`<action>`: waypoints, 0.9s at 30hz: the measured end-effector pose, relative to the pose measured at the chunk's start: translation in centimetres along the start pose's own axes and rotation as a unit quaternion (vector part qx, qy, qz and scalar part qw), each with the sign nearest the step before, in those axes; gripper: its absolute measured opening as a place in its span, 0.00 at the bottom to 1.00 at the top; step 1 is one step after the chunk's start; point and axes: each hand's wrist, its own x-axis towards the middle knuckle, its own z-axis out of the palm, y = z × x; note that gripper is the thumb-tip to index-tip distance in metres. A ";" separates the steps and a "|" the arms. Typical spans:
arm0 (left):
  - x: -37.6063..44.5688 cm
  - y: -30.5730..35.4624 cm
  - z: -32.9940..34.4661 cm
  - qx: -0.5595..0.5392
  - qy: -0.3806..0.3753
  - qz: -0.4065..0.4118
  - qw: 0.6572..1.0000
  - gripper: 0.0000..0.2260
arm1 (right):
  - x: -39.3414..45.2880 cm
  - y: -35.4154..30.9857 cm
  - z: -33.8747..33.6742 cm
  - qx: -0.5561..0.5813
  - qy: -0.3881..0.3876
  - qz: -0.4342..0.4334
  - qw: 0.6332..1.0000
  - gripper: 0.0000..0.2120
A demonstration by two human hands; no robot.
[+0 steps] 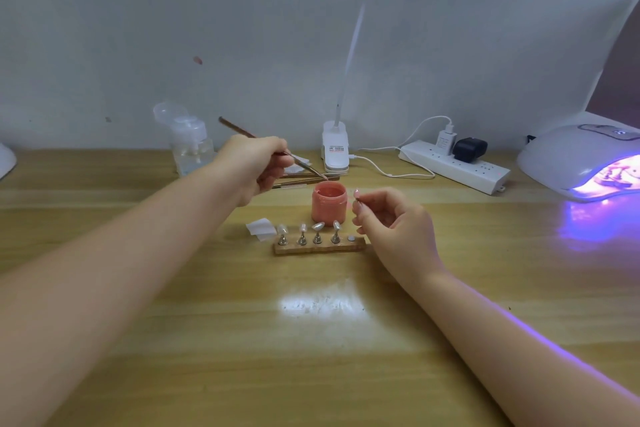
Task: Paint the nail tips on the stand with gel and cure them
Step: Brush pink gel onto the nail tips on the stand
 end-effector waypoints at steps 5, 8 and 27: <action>-0.3 -1.6 -0.9 -0.038 -0.021 -0.038 0.998 0.10 | 0.0 0.0 0.0 -0.009 -0.006 -0.002 1.000 0.12; -0.6 -2.4 -1.1 -0.036 -0.018 -0.036 0.999 0.10 | 0.0 -0.1 -0.1 -0.006 -0.002 0.001 1.000 0.13; -11.0 -5.3 0.7 0.060 -0.034 0.443 0.894 0.07 | 0.4 -0.7 -0.4 0.003 0.042 -0.030 0.999 0.06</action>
